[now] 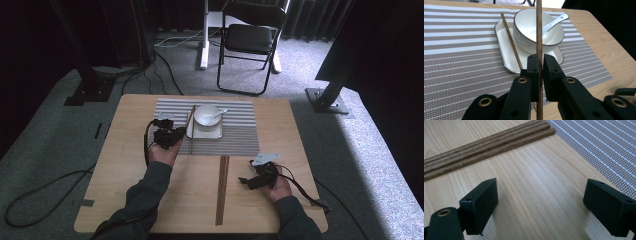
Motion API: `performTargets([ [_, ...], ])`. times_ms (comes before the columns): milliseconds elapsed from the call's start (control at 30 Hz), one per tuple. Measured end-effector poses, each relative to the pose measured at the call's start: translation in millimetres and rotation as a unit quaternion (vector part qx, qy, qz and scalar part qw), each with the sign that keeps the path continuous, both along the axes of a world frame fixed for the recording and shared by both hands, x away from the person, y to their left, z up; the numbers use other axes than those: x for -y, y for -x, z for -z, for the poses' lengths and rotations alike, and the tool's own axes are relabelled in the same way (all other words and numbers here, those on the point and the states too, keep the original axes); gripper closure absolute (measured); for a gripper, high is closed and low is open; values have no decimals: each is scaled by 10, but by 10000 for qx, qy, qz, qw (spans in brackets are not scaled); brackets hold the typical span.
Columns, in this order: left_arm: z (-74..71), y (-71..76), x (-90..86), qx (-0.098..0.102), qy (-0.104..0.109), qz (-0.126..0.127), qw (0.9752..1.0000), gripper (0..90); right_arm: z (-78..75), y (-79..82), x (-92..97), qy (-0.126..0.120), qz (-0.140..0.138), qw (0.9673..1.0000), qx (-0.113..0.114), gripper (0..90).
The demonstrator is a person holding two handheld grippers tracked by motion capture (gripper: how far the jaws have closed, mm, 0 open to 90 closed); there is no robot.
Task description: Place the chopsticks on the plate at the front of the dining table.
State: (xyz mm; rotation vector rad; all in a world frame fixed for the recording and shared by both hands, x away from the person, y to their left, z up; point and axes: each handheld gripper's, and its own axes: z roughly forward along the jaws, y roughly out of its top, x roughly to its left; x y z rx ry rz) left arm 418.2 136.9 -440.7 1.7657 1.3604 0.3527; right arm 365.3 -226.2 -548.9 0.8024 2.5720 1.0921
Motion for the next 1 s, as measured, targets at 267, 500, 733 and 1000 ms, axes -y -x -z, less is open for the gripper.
performTargets([
  [267, 53, -54, -12, -83, 14, -74, 9999, 845, 0, 0, 0, 0, 1, 10000, 0, 119],
  [500, 48, -113, -13, -94, 23, -122, 9999, 845, 0, 0, 0, -1, 1, 10000, -1, 119],
  [733, 86, -201, -13, -168, 21, -190, 9997, 845, 0, -1, 0, -1, 13, 10000, -3, 120],
  [1000, 137, -311, -14, -263, 34, -282, 9993, 845, 0, -1, 0, -1, 14, 10000, -3, 120],
])
